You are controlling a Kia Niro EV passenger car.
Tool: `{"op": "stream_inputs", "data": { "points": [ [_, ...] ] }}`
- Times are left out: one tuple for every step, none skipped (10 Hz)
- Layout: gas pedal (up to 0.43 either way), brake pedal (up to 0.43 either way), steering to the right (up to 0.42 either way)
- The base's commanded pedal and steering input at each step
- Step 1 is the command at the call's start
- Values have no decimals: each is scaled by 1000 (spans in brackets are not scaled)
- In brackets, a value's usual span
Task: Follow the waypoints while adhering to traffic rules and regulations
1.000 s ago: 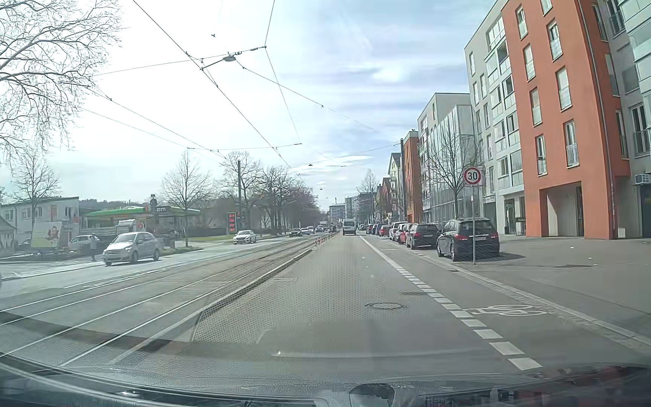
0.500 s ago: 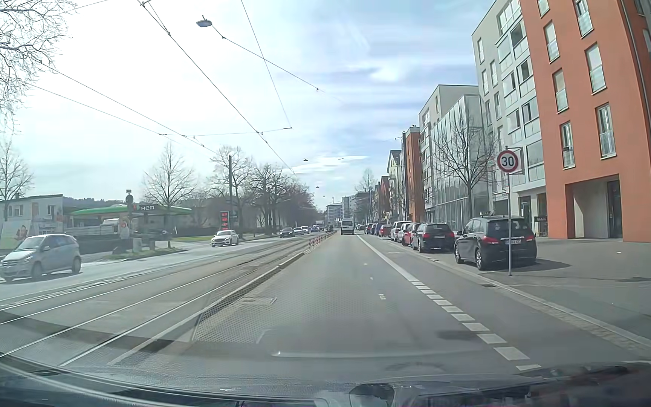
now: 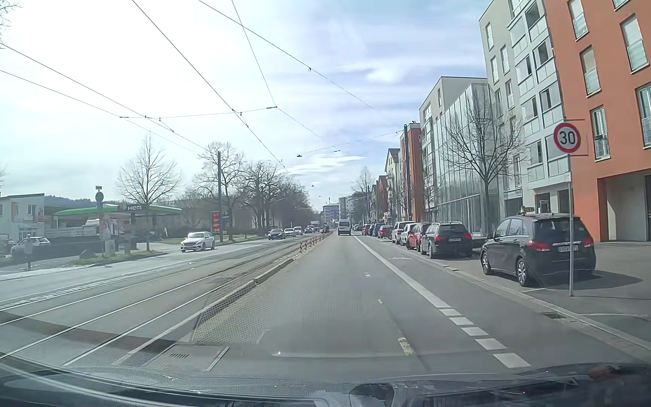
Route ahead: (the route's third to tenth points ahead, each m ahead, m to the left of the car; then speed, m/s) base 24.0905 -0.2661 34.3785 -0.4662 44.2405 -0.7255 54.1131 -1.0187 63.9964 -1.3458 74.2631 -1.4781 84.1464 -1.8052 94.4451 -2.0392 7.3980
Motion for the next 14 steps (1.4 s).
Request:
{"op": "stream_inputs", "data": {
  "points": [
    [79,0,7],
    [79,0,7],
    [79,0,7],
    [79,0,7],
    [79,0,6],
    [79,0,6],
    [79,0,6],
    [79,0,5],
    [79,0,3],
    [79,0,1],
    [79,0,0],
    [79,0,-1],
    [79,0,-1],
    [87,0,-2]
  ]
}}
